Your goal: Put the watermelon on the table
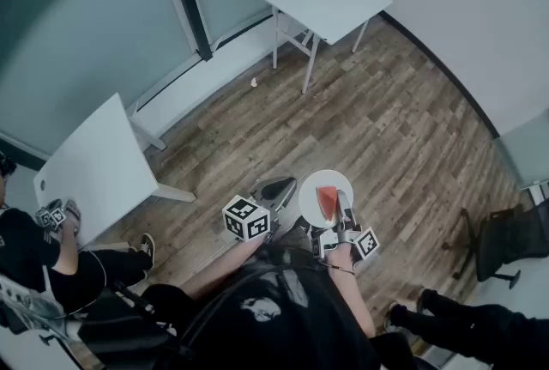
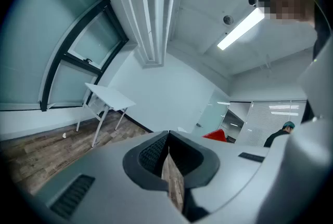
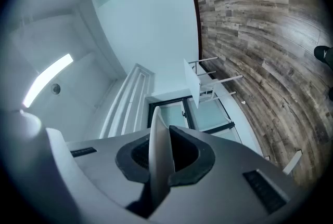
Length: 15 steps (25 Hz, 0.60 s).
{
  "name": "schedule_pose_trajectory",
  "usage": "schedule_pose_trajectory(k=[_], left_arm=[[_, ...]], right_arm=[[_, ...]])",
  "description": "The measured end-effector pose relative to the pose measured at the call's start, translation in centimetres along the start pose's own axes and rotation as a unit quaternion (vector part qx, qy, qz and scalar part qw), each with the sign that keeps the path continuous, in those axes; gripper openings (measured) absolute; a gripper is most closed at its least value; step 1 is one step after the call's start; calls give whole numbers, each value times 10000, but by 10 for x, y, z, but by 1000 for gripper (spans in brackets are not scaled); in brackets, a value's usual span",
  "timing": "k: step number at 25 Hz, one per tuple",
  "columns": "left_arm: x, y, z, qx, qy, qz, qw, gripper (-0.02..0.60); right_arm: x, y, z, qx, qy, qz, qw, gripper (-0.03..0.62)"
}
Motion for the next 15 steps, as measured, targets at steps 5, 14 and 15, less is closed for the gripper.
schedule_pose_trajectory(k=[5, 14, 15], left_arm=[[-5, 12, 4, 40, 17, 78, 10000, 6], [-4, 59, 1, -110, -90, -22, 9999, 6], [-4, 66, 1, -133, -102, -34, 9999, 6]], right_arm=[[-5, 12, 22, 132, -344, 154, 9992, 28], [-16, 25, 64, 272, -279, 12, 9992, 29], [-17, 27, 71, 329, -244, -12, 9992, 29]])
Point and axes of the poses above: the fingertips, and each gripper's own axes: y forward along the fingers, x to its right, z out of its top, the point moved 9 cm from there along -y, backward along the fingers, and after that the axes turned 13 degrees about y, right-handed, at the moved point
